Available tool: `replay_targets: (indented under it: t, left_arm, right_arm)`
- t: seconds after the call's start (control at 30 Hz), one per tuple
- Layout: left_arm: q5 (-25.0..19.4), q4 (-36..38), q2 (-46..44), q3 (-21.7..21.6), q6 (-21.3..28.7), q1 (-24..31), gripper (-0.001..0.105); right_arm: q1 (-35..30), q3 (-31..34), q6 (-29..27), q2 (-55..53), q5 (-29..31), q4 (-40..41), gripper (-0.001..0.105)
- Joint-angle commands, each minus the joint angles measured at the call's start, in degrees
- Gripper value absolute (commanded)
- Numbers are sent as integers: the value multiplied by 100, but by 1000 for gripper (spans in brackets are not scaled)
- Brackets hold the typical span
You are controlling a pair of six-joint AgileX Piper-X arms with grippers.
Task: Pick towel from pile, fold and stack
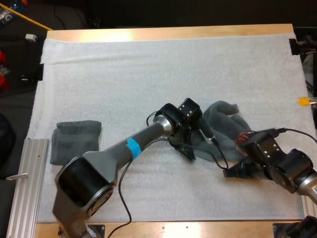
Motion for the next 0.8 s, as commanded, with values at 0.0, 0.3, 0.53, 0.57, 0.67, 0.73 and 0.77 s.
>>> replay_targets:
  t: [0.0, 0.3, 0.53, 0.57, 0.67, 0.73, 0.77]
  left_arm:
    - [-134, 88, -280, -52, 37, -16, 0]
    - [-710, 981, -1910, -62, 37, 22, 0]
    - [-1476, 1613, -3312, -128, 37, 507, 0]
    - [-1482, 1752, -3498, -180, 37, 565, 0]
    - [-1480, 2180, -3989, -412, 37, 604, 0]
    - [-1480, 2403, -4217, -529, 37, 536, 0]
    - [-1480, 2536, -4323, -606, 34, 481, 0]
  right_arm:
    - [17, -3, 47, -11, -14, -8, 0]
    - [17, -602, 47, -350, 32, -22, 0]
    - [17, -1896, -305, -596, 247, 568, 0]
    - [17, -2083, -407, -595, 247, 692, 0]
    - [17, -2489, -416, -598, 173, 979, 0]
    - [17, -2656, -416, -608, 6, 1110, 0]
    - [17, -2757, -416, -608, -89, 1204, 0]
